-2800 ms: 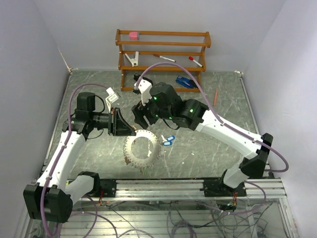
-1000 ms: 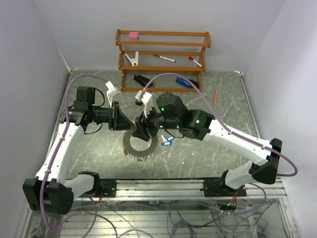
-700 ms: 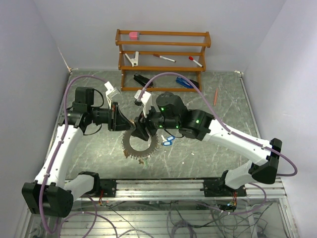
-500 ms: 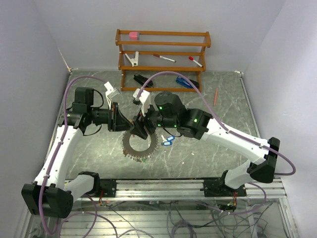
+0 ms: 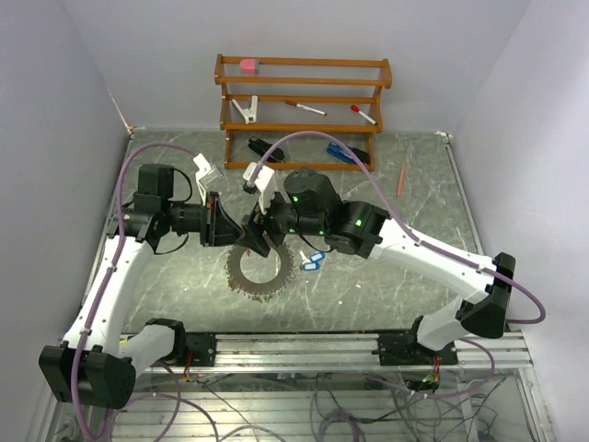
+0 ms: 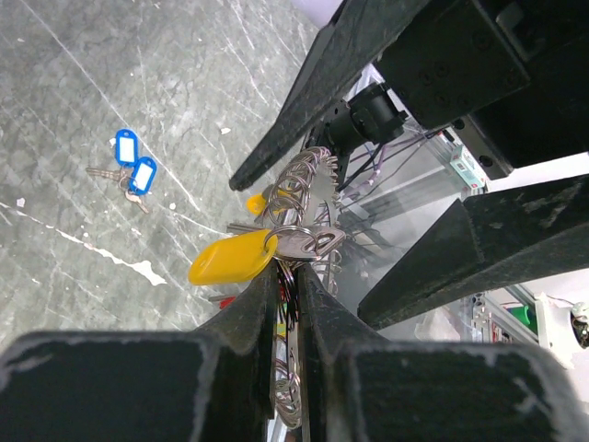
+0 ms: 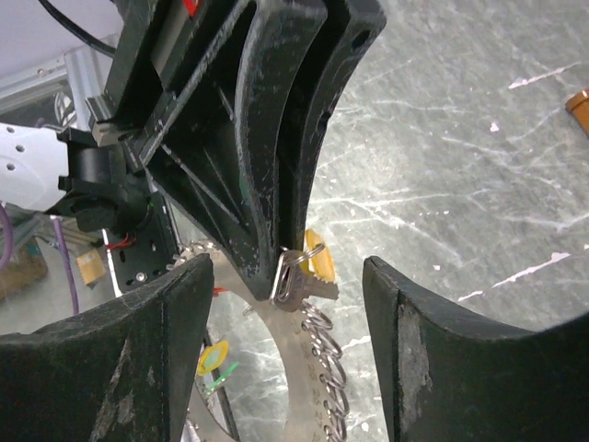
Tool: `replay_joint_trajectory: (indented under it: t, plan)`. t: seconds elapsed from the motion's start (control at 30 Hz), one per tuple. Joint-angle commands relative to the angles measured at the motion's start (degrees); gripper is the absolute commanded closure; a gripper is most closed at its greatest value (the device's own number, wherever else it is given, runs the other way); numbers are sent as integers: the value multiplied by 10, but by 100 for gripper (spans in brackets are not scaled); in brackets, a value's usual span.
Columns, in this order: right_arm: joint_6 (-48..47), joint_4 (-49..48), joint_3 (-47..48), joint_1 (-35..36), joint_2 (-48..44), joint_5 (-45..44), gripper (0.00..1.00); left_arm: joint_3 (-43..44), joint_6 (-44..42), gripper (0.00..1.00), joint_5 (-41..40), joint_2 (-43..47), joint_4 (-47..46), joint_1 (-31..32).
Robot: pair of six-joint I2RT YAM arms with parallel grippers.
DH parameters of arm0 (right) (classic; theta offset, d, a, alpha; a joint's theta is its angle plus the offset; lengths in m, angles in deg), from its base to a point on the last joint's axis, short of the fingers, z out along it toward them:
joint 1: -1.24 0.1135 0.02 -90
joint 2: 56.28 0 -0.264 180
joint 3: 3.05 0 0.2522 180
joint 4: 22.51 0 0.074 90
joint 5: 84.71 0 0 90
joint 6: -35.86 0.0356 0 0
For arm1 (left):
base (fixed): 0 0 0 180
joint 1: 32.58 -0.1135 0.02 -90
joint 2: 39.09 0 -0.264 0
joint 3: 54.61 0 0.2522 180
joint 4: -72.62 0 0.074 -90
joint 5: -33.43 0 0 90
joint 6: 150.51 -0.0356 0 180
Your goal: Put the keys on the keyring
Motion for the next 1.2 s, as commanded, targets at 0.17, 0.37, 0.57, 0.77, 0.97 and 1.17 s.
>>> replay_joint_trajectory:
  t: [0.17, 0.37, 0.57, 0.77, 0.97, 1.17]
  plan:
    - [2, -58, 43, -13, 8, -62, 33, -12, 31, 93, 33, 15, -27, 1]
    - [3, -18, 81, -21, 18, -136, 34, -9, 32, 93, 39, 13, -25, 1]
    - [9, 35, 41, -21, -12, -131, 35, -3, 21, 93, 38, 6, -18, 1]
    - [26, 45, 33, -21, -31, -118, 36, -3, 20, 93, 33, 4, -18, 1]
    - [32, 48, 38, -21, -17, -91, 37, 7, 4, 93, 25, -5, -2, 1]
    - [36, 48, 46, -20, -14, -76, 38, 8, 0, 93, 23, -10, 1, 1]
